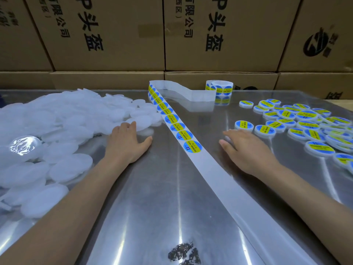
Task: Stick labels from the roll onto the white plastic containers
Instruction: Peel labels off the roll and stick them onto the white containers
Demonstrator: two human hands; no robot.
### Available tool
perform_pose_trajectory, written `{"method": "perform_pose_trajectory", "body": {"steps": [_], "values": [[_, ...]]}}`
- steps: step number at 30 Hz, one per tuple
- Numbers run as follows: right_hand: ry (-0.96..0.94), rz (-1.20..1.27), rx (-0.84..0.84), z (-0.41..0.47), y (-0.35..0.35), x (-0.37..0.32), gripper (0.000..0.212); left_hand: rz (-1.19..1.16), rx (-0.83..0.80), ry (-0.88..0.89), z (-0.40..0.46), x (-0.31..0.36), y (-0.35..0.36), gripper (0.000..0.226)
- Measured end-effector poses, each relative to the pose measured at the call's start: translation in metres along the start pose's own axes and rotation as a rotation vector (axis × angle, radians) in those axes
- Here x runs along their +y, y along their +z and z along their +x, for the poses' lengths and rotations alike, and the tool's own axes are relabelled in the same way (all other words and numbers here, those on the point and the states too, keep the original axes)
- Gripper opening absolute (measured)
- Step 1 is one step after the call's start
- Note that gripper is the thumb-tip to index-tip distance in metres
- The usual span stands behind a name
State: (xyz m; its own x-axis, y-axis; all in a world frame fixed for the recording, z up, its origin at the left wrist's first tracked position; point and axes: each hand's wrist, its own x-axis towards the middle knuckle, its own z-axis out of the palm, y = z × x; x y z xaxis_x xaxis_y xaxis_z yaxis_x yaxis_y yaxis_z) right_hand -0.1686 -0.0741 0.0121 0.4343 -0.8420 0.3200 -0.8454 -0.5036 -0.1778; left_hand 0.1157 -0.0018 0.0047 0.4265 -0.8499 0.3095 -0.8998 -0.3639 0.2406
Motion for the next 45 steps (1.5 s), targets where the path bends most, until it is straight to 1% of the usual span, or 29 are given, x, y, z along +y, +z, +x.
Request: {"method": "perform_pose_trajectory", "body": {"steps": [3, 6, 9, 12, 15, 17, 19, 21, 22, 24, 26, 29, 31, 34, 35, 37, 38, 39, 42, 45], "values": [[-0.135, 0.107, 0.048, -0.002, -0.003, -0.008, 0.038, 0.025, 0.022, 0.050, -0.003, 0.004, -0.001, 0.052], [-0.289, 0.224, -0.029, -0.007, -0.003, -0.023, 0.034, 0.007, 0.032, 0.093, -0.005, 0.006, 0.000, 0.044], [-0.346, 0.225, -0.095, -0.011, -0.001, -0.032, 0.032, -0.019, 0.026, 0.138, -0.007, 0.009, -0.002, 0.040], [-0.315, 0.306, -0.056, -0.013, -0.004, -0.033, 0.026, -0.045, 0.020, 0.213, -0.011, 0.016, -0.004, 0.035], [-0.320, 0.379, -0.035, -0.013, -0.003, -0.032, 0.022, -0.077, 0.062, 0.240, -0.015, 0.025, -0.007, 0.034], [-0.319, 0.413, -0.051, -0.012, 0.001, -0.030, 0.029, -0.098, 0.083, 0.252, -0.017, 0.028, -0.007, 0.042], [-0.297, 0.443, -0.106, -0.011, 0.004, -0.028, 0.042, -0.127, 0.083, 0.249, -0.018, 0.027, -0.005, 0.053], [-0.281, 0.447, -0.173, -0.009, 0.008, -0.029, 0.050, -0.145, 0.047, 0.206, -0.017, 0.025, -0.002, 0.060], [-0.276, 0.451, -0.193, -0.009, 0.009, -0.029, 0.051, -0.163, 0.013, 0.174, -0.016, 0.024, -0.001, 0.061], [-0.265, 0.480, -0.204, -0.007, 0.010, -0.031, 0.052, -0.222, -0.033, 0.139, -0.016, 0.023, 0.000, 0.050], [-0.257, 0.498, -0.187, -0.006, 0.010, -0.032, 0.052, -0.239, -0.030, 0.156, -0.016, 0.022, -0.001, 0.039], [-0.259, 0.482, -0.151, -0.006, 0.012, -0.032, 0.050, -0.256, -0.013, 0.202, -0.017, 0.022, -0.003, 0.035], [-0.259, 0.467, -0.138, -0.006, 0.013, -0.032, 0.049, -0.338, 0.005, 0.215, -0.017, 0.022, -0.004, 0.033], [-0.261, 0.445, -0.122, -0.006, 0.014, -0.032, 0.044, -0.527, 0.039, 0.135, -0.015, 0.025, -0.007, 0.039], [-0.265, 0.436, -0.120, -0.006, 0.015, -0.032, 0.042, -0.644, 0.022, 0.094, -0.014, 0.026, -0.007, 0.038], [-0.273, 0.422, -0.126, -0.007, 0.015, -0.032, 0.041, -0.904, -0.083, 0.026, -0.015, 0.032, -0.009, 0.028], [-0.275, 0.417, -0.129, -0.007, 0.015, -0.031, 0.041, -0.963, -0.130, 0.015, -0.015, 0.034, -0.009, 0.025], [-0.276, 0.414, -0.133, -0.007, 0.015, -0.031, 0.041, -0.965, -0.158, 0.024, -0.016, 0.034, -0.008, 0.024], [-0.289, 0.399, -0.144, -0.006, 0.016, -0.030, 0.042, -0.861, -0.182, 0.064, -0.016, 0.033, -0.007, 0.026], [-0.265, 0.419, -0.145, -0.005, 0.018, -0.030, 0.032, -0.842, -0.207, 0.038, -0.014, 0.029, -0.010, 0.026]]}}
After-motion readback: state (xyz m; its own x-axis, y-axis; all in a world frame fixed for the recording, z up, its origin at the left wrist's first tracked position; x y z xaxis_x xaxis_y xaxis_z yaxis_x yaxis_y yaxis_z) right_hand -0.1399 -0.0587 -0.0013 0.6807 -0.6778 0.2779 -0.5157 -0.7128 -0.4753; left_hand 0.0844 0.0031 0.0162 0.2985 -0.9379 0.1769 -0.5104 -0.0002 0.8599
